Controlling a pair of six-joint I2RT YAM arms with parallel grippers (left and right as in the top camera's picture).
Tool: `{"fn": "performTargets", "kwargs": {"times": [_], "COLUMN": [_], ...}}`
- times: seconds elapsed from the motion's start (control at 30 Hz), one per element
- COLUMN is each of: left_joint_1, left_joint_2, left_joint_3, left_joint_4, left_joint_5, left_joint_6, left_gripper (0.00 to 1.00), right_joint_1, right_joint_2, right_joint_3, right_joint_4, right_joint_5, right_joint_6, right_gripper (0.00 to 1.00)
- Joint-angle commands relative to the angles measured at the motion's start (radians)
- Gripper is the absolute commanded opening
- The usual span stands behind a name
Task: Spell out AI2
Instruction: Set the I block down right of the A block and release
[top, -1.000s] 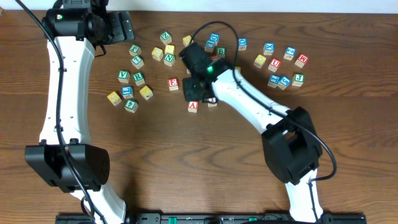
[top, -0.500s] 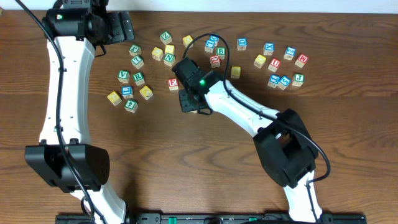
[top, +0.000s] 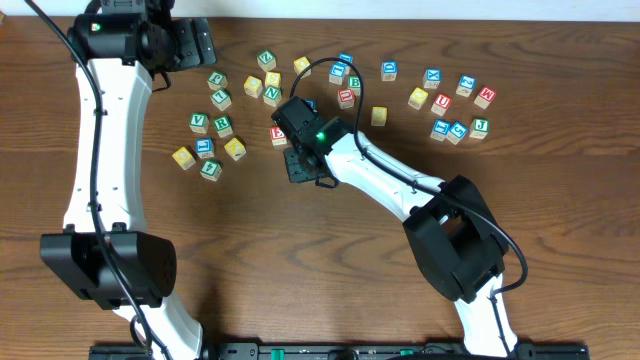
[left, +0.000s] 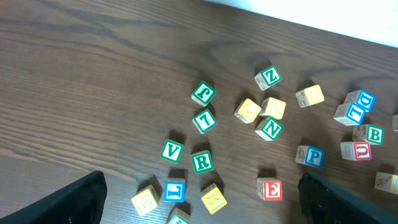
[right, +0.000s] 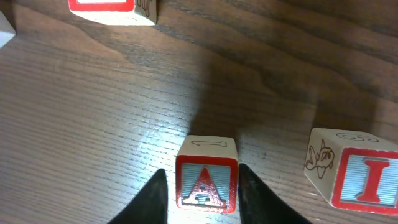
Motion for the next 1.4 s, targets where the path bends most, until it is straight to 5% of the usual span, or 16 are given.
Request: {"fn": "performTargets", "kwargs": {"times": [0.0, 0.57, 1.37], "left_joint_1": [0.000, 0.000, 0.000], "left_joint_2": [0.007, 0.007, 0.007], "left_joint_3": [0.007, 0.007, 0.007], "left_joint_4": [0.000, 0.000, 0.000], "left_joint_5": [-0.009, -0.009, -0.009], "left_joint_6": [0.003, 0.003, 0.003], "left_gripper": [0.97, 0.98, 0.98], "right_joint_1": [0.003, -0.047, -0.061], "right_joint_2": [0.020, 0.020, 0.019], "right_joint_3": [-0.006, -0.006, 0.009], "right_joint_4": [-0.006, 0.000, -0.088], "right_joint_5": [0.023, 0.089, 0.054], "right_joint_6": [0.011, 0.037, 0.098], "right_gripper": [0.26, 0.18, 0.24]}}
